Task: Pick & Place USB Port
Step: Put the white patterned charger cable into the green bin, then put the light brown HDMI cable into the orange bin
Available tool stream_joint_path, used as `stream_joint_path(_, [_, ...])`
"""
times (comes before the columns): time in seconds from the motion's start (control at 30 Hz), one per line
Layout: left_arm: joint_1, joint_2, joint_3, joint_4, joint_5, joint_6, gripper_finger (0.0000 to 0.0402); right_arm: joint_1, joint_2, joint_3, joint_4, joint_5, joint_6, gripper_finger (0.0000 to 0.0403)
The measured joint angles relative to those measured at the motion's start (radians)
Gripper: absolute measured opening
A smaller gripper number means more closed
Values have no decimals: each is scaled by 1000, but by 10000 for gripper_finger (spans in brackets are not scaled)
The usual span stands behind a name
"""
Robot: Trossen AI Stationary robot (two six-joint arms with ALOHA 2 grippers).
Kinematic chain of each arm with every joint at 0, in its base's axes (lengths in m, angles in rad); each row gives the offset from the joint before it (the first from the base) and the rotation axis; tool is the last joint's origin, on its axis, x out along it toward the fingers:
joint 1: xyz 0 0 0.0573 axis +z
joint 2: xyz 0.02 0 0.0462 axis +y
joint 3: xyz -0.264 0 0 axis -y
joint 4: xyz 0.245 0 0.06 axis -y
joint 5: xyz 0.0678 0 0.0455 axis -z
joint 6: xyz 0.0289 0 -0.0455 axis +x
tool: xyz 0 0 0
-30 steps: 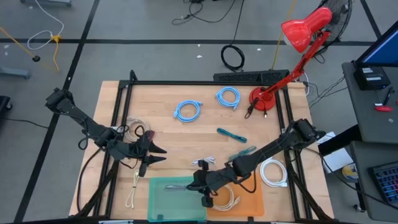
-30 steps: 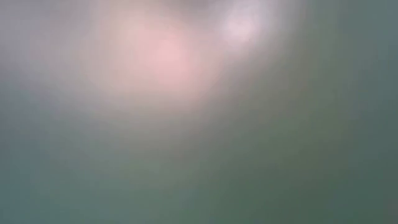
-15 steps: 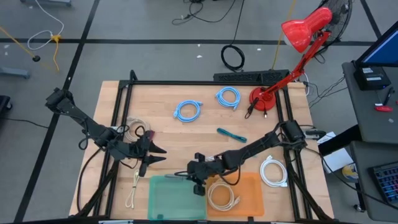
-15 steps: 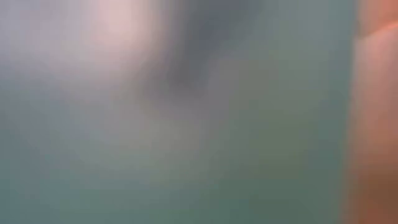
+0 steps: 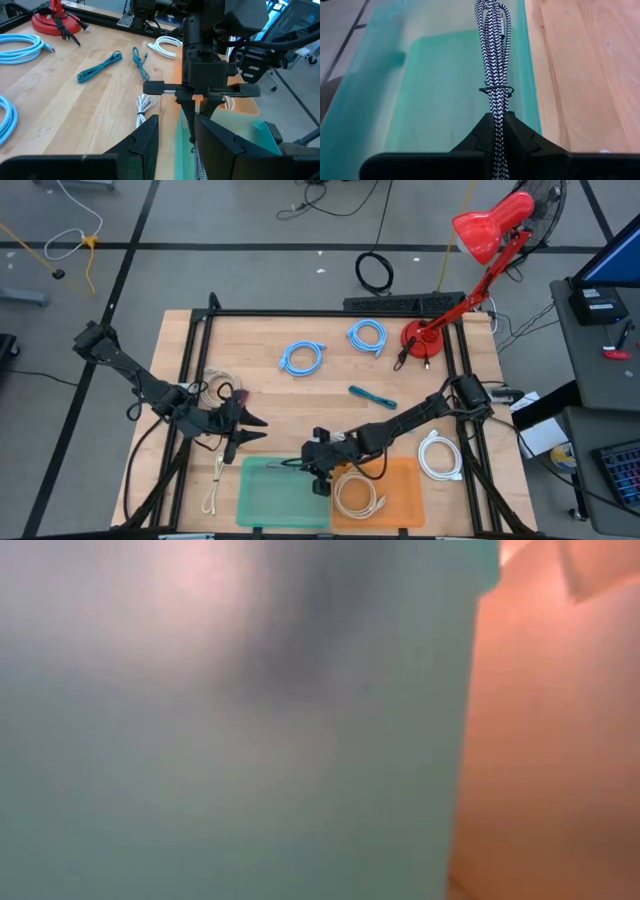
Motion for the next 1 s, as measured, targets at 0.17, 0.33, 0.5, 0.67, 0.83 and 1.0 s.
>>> stream_joint_path(0.17, [0,0,0,0,0,0,129,8,0,0,-15,-3,5,14])
stream_joint_path(0.33, [0,0,0,0,0,0,129,9,0,0,-24,-3,7,14])
stream_joint_path(0.5, [0,0,0,0,0,0,129,8,0,0,-52,-2,7,14])
stream_joint_path(0.67, [0,0,0,0,0,0,129,8,0,0,-47,1,-1,24])
stream_joint_path(0.83, [0,0,0,0,0,0,129,8,0,0,-36,10,-13,63])
stream_joint_path(1.0, [0,0,0,0,0,0,129,8,0,0,-32,29,-23,98])
